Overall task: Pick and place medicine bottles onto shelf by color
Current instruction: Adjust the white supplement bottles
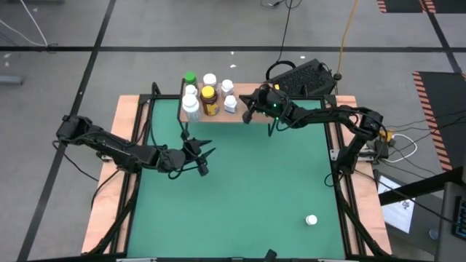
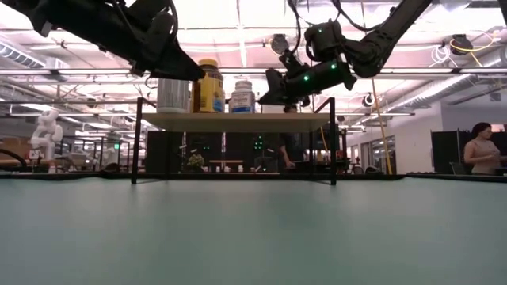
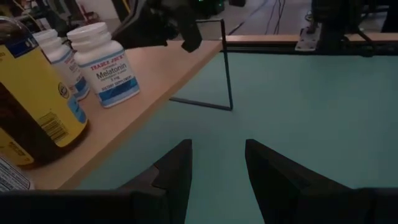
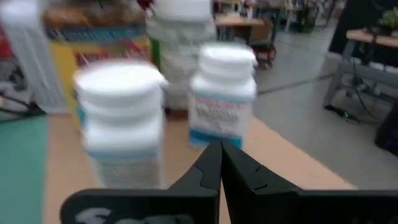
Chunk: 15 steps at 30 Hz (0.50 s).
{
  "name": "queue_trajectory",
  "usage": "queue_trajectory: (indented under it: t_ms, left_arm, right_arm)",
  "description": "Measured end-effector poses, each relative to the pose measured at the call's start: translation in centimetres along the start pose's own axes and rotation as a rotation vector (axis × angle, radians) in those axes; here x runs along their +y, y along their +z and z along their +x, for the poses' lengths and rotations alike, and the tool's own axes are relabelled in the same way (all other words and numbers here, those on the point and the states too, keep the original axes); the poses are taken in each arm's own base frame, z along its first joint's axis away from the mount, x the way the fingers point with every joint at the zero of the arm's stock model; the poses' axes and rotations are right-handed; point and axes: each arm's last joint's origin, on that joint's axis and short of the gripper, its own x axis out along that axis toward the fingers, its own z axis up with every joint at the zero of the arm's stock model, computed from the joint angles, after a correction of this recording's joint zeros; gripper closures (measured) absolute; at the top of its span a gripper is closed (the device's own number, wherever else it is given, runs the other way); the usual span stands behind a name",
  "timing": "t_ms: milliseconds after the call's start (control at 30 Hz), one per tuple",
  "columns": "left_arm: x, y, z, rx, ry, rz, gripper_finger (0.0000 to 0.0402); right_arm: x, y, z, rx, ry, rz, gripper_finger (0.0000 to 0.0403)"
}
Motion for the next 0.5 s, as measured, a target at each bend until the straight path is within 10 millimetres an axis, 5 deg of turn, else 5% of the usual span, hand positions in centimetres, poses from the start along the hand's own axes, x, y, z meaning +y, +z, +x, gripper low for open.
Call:
queue_trajectory:
  t_ms: [267,500]
  left_arm:
    - [-0.3,-0.5,-0.3,0.042,-0.012,0.040,0.0249]
    - [-0.3,-0.7,-0.3,0.053,-0.011,0.032,0.0249]
  right_arm:
    - [1.0,0.3,-1.5,0.123,0.040,-0.071,0.0403]
    - [2.7,1.4,-1.9,0.049,0.092,-0.079,0.0403]
